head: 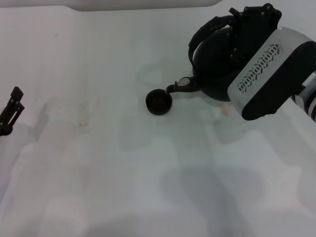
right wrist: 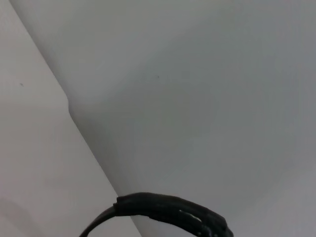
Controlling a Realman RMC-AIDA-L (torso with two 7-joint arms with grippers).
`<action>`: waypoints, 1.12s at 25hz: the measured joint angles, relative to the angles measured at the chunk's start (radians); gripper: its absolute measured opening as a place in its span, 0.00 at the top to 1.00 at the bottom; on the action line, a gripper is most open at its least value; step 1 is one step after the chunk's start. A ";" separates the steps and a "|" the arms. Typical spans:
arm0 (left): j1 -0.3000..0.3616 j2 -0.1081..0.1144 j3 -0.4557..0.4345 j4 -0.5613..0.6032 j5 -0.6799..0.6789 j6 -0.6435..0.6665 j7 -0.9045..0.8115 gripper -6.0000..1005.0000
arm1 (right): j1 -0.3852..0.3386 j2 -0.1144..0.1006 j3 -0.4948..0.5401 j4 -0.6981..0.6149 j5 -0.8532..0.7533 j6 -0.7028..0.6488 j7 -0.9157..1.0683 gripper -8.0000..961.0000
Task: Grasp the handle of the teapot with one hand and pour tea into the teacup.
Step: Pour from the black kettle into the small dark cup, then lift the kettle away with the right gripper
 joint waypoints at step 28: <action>-0.014 0.000 0.000 0.000 -0.007 0.003 -0.001 0.23 | 0.014 0.000 -0.075 0.016 -0.114 -0.117 0.004 0.88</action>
